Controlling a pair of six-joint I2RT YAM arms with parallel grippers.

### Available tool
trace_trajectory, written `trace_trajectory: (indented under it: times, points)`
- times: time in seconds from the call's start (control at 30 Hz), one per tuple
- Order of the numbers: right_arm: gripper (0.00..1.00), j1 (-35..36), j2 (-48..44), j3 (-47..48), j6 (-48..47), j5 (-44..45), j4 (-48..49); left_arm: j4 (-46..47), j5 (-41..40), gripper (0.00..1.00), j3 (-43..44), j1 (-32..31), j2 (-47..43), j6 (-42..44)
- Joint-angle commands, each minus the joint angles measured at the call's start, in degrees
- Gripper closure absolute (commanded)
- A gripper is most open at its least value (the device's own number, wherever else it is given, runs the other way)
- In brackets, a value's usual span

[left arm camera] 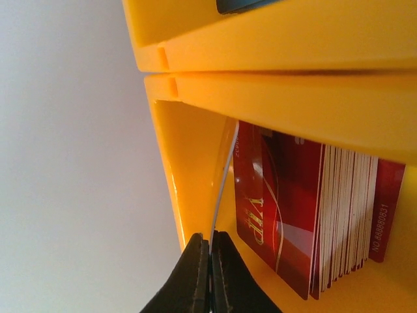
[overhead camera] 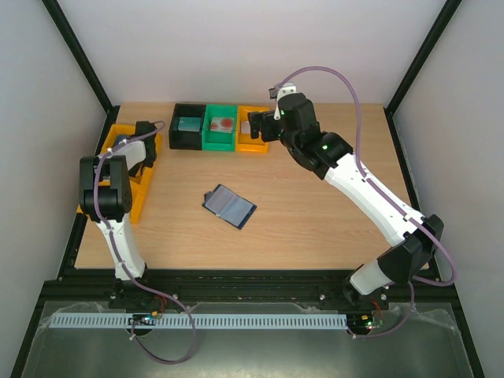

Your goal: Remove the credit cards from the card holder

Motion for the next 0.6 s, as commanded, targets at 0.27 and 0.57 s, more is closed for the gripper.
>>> trace_trajectory:
  times: [0.27,0.57]
  points:
    - [0.01,-0.1,-2.5,-0.4,-1.3,-0.5,-0.8,-3.3,4.8,0.39,3.3,0.0,1.8,-0.2]
    - [0.01,-0.1,-3.8,-1.6,-1.3,-1.0,-1.3,-6.2,9.6,0.28,6.5,-0.3,-0.1,-1.2]
